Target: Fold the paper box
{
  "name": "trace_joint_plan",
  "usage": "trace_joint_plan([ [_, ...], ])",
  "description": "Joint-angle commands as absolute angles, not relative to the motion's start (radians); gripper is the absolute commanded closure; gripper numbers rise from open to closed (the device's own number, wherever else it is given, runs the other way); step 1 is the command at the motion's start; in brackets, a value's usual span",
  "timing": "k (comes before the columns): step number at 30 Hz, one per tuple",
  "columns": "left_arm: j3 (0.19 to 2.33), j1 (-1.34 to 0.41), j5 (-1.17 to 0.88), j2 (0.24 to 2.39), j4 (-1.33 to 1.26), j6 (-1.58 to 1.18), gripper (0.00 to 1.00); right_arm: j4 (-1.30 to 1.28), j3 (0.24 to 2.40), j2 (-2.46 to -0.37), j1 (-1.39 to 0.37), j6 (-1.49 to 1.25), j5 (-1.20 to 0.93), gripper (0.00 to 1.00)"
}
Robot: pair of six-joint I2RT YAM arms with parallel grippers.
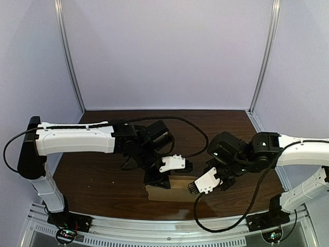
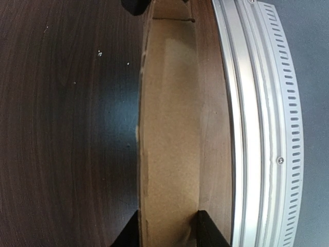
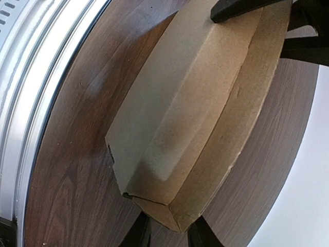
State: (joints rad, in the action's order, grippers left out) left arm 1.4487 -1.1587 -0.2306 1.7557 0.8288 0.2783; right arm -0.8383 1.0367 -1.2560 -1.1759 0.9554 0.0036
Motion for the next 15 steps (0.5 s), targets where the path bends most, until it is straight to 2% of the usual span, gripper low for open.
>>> trace_joint_plan([
  [1,1.436,-1.152,-0.140,1.773,0.803,0.268,0.68,-0.847,0.992,-1.240,-1.223,0.982,0.083,0.77],
  [15,1.433,-1.152,-0.116,1.774,0.808,0.268,0.68,-0.833,0.964,-1.234,-1.290,0.984,0.178,0.77],
])
